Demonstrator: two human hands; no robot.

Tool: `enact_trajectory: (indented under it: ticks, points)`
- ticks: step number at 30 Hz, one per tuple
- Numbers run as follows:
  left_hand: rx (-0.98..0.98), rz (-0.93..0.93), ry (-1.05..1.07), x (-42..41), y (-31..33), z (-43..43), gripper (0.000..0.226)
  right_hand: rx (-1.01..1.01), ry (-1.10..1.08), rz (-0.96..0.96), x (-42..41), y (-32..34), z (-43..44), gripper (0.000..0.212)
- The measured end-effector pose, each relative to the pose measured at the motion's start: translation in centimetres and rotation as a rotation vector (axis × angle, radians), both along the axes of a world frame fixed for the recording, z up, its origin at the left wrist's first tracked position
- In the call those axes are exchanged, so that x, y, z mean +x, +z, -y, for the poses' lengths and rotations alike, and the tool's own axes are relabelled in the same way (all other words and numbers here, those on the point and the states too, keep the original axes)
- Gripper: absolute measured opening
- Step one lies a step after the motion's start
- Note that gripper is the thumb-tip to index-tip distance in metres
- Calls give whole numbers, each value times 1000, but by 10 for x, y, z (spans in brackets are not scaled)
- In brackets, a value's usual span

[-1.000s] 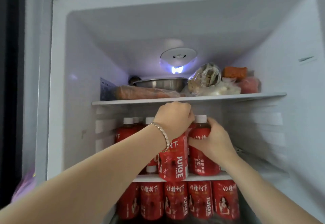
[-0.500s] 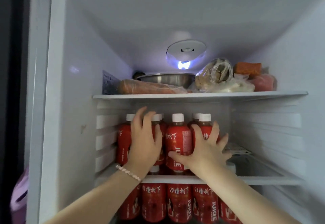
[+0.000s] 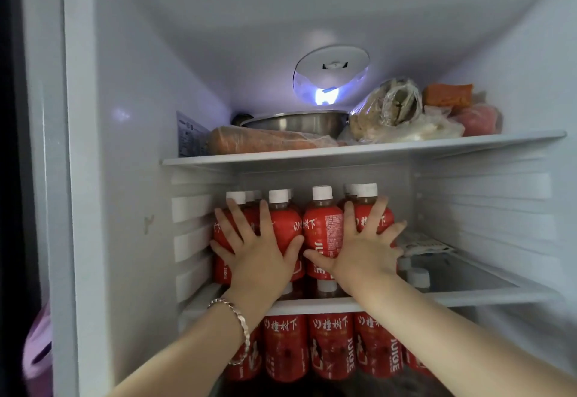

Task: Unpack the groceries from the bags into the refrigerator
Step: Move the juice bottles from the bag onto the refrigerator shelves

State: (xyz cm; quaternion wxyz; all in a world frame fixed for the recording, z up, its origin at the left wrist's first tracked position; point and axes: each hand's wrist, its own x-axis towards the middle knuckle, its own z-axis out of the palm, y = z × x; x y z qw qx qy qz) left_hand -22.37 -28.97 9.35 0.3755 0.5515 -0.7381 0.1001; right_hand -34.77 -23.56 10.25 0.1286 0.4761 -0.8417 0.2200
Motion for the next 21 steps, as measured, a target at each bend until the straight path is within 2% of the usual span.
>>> enact_trajectory:
  ticks: [4,8,10,13,14,16,18,21]
  points:
    - [19,1,-32,2,2,-1,86,-74,69,66,-1,-2,-5,112]
    - [17,59,-2,3,4,-7,86,-21,73,71,4,-1,-25,107]
    - [4,145,20,8,4,-14,82,-11,94,43,8,-1,-43,88]
    - [21,299,5,20,3,-43,68,-130,219,-46,15,-3,-88,27]
    - [22,359,-27,24,1,-58,61,-134,254,-92,17,-5,-105,21]
    - [15,402,-128,31,-2,-93,42,-95,318,-173,20,-8,-135,24]
    - [13,330,-233,38,-8,-131,25,-68,389,-196,22,-17,-161,24]
    - [98,278,-246,45,-20,-188,22,32,457,-222,26,-36,-196,24]
